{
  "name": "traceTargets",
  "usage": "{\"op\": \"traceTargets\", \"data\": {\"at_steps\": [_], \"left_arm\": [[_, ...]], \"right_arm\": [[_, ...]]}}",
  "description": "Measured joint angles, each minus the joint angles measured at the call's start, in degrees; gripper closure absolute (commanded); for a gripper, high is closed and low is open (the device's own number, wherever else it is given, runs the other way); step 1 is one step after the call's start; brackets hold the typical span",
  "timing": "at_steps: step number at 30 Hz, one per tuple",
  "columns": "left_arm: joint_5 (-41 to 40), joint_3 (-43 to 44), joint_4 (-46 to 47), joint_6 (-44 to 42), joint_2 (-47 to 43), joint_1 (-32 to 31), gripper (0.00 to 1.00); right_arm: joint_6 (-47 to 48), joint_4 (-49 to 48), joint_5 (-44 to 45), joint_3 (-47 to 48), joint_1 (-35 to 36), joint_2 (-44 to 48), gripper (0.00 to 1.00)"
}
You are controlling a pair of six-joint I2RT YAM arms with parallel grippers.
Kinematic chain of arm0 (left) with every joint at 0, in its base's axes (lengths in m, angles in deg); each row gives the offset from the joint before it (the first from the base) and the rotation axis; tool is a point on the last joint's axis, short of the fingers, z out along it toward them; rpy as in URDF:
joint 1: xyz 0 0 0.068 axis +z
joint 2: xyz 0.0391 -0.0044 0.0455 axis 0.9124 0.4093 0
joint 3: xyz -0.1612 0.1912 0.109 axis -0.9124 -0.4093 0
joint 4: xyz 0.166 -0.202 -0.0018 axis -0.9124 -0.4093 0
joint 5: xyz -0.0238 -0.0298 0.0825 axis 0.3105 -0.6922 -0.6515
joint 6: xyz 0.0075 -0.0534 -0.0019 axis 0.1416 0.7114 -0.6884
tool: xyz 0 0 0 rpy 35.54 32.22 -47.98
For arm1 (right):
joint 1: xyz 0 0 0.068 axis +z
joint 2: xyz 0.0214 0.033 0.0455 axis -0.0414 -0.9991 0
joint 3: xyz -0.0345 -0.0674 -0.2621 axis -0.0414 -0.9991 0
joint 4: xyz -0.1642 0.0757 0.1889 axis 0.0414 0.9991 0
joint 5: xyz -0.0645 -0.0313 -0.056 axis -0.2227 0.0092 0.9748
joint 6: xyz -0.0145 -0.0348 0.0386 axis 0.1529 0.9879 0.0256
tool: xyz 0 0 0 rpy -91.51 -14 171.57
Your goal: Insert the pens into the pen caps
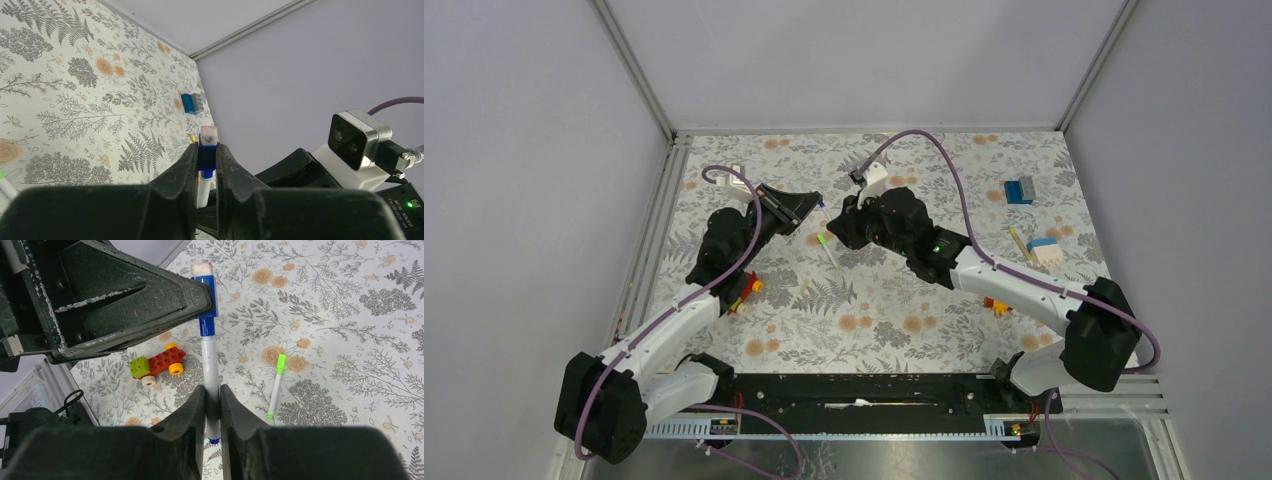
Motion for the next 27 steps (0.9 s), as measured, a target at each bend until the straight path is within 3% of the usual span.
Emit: {"op": "traceTargets", "data": {"at_steps": [21, 27], "left_arm": [[4.2, -1.3, 5.4, -2.4, -1.6, 0.3, 1.00], [4.2, -1.2, 4.7, -2.6, -1.5, 0.3, 1.00]], "right_arm": [[-0.3, -3.9, -11.8, -1.3, -2.7, 0.9, 1.00], [0.1, -1.0, -11.1, 0.1, -2.7, 0.8, 1.00]]}}
